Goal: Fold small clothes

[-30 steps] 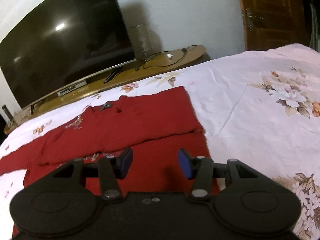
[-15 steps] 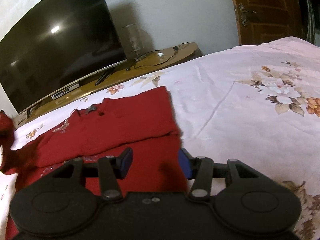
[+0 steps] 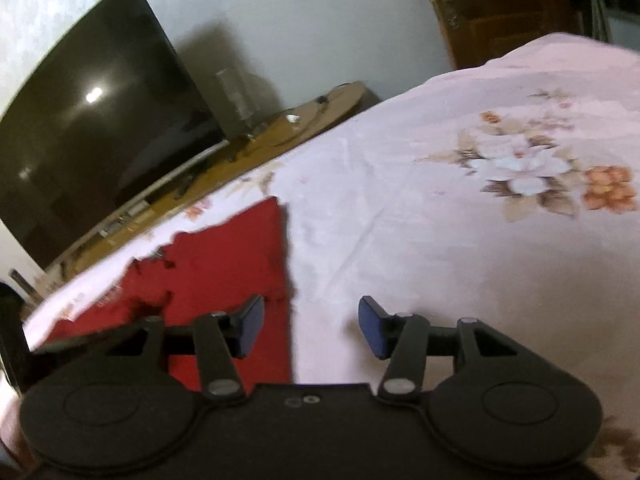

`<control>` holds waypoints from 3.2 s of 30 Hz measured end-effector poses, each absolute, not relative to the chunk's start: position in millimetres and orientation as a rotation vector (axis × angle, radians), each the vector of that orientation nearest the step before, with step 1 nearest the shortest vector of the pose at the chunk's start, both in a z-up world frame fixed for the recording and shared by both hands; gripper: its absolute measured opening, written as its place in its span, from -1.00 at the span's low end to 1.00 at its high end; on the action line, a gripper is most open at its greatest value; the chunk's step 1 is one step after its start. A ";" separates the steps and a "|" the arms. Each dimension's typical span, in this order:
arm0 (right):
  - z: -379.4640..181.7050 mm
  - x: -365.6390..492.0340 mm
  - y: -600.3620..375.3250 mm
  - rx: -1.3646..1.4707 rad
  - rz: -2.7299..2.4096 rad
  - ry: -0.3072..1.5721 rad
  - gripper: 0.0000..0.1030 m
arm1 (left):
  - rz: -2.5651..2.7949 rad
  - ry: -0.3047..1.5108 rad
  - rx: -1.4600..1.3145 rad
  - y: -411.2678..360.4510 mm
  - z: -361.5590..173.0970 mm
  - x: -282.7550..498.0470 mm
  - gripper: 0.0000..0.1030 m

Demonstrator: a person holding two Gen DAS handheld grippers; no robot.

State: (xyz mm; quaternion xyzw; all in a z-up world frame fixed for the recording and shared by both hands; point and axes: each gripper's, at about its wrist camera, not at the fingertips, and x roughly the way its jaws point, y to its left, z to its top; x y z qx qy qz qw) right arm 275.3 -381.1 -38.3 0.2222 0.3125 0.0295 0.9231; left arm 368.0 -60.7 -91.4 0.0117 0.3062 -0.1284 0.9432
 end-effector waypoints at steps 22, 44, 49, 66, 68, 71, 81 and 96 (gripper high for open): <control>-97.6 378.8 -223.3 0.742 0.374 0.837 -0.15 | 0.162 0.692 -0.212 159.1 -122.6 281.2 0.30; -46.4 389.8 -272.0 0.398 0.230 0.681 -0.89 | 0.062 0.703 -0.091 151.5 -128.2 331.1 -0.39; -50.8 390.2 -274.8 0.361 0.238 0.665 -0.89 | 0.043 0.710 -0.051 145.4 -126.1 333.7 -0.55; -39.0 379.6 -283.5 0.267 0.236 0.630 -0.89 | 0.025 0.712 -0.065 142.5 -125.8 332.9 -0.91; -33.3 376.9 -284.4 0.258 0.246 0.611 -0.89 | 0.029 0.719 -0.073 143.3 -126.2 334.4 -0.91; -49.6 388.0 -286.6 0.228 0.210 0.678 -0.88 | 0.030 0.735 -0.084 145.1 -124.7 337.2 -0.91; -49.9 379.6 -315.6 0.343 0.213 0.654 -0.53 | 0.045 0.580 -0.139 172.2 -90.1 311.3 -0.23; -79.1 430.7 -301.4 0.232 0.141 0.701 -0.76 | -0.011 0.653 -0.287 151.6 -132.7 428.6 -0.24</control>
